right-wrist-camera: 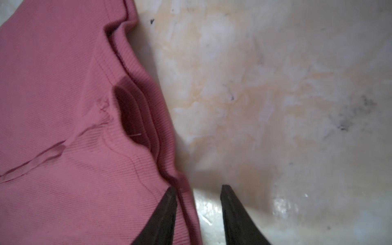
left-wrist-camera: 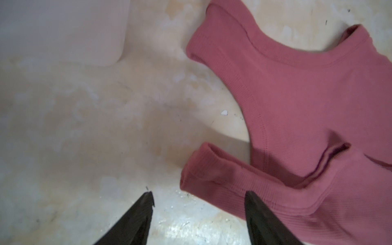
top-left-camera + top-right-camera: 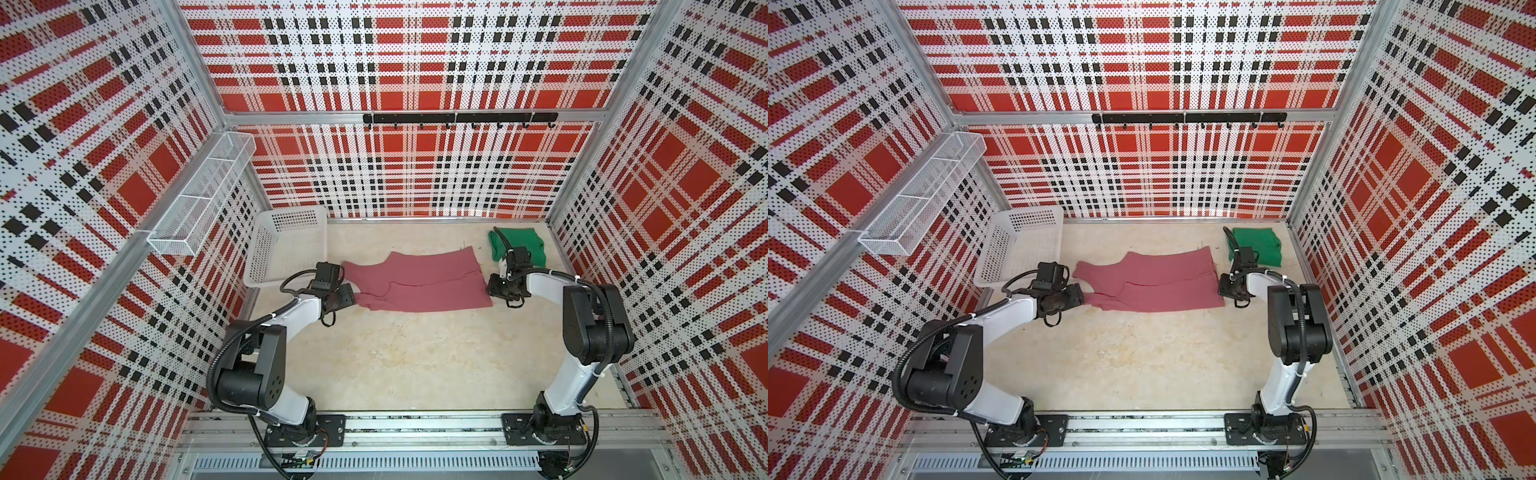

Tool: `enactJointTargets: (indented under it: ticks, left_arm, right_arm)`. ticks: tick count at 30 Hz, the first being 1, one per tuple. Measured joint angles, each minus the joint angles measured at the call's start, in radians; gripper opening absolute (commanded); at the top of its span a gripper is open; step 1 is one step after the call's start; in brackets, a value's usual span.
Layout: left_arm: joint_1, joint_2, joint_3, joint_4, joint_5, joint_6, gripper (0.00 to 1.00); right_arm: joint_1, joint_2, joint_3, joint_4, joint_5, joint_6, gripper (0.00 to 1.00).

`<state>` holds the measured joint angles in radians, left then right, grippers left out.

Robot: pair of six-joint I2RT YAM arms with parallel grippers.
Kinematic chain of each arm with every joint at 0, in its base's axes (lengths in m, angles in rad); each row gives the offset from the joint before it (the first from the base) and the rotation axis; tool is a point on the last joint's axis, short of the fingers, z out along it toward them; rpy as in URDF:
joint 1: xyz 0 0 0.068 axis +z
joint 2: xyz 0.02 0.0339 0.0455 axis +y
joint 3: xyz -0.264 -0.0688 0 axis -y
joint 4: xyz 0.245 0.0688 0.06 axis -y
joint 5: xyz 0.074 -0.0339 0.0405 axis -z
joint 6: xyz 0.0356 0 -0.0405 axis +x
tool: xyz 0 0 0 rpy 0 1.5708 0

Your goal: Fold and stack the tank tops

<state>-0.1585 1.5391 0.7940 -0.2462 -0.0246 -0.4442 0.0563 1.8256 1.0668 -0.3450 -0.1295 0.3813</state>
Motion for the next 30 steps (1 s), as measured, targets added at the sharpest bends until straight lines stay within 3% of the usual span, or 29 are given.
enactJointTargets:
  ticks: [3,5,7,11,22,23,24,25,26,28,30]
  left_arm:
    - [0.002,0.014,-0.008,0.024,0.003,-0.008,0.53]
    - [0.006,0.034,-0.002,0.045,0.002,-0.011,0.33]
    - [0.009,0.062,0.014,0.056,-0.001,-0.010,0.19]
    - [0.010,0.100,0.068,0.051,-0.013,0.003,0.00]
    - [0.012,0.153,0.276,-0.114,-0.106,0.079,0.00]
    - [0.012,0.175,0.302,-0.131,-0.111,0.089,0.09]
    - [0.012,0.205,0.332,-0.149,-0.116,0.104,0.31]
    - [0.011,0.234,0.357,-0.161,-0.119,0.116,0.46]
    - [0.011,0.254,0.372,-0.168,-0.121,0.122,0.55]
    - [0.011,0.297,0.397,-0.186,-0.128,0.136,0.63]
    - [0.011,0.315,0.406,-0.203,-0.143,0.139,0.64]
  right_arm:
    - [0.000,0.000,0.000,0.000,0.000,-0.002,0.39]
    - [0.000,0.000,0.000,0.000,0.000,-0.003,0.39]
    - [0.000,0.000,-0.001,0.000,0.000,-0.003,0.39]
    - [0.000,0.000,-0.002,0.002,0.000,-0.003,0.39]
    - [0.000,0.000,-0.001,-0.001,0.004,-0.018,0.38]
    - [0.000,0.001,0.000,-0.002,0.004,-0.018,0.38]
    - [0.000,0.002,0.001,-0.002,0.004,-0.020,0.38]
    - [0.000,0.002,0.002,-0.003,0.004,-0.021,0.38]
    - [0.000,0.002,0.002,-0.003,0.004,-0.022,0.38]
    - [0.000,0.002,0.002,-0.004,0.003,-0.023,0.39]
    - [0.000,0.000,0.002,-0.004,0.001,-0.026,0.40]
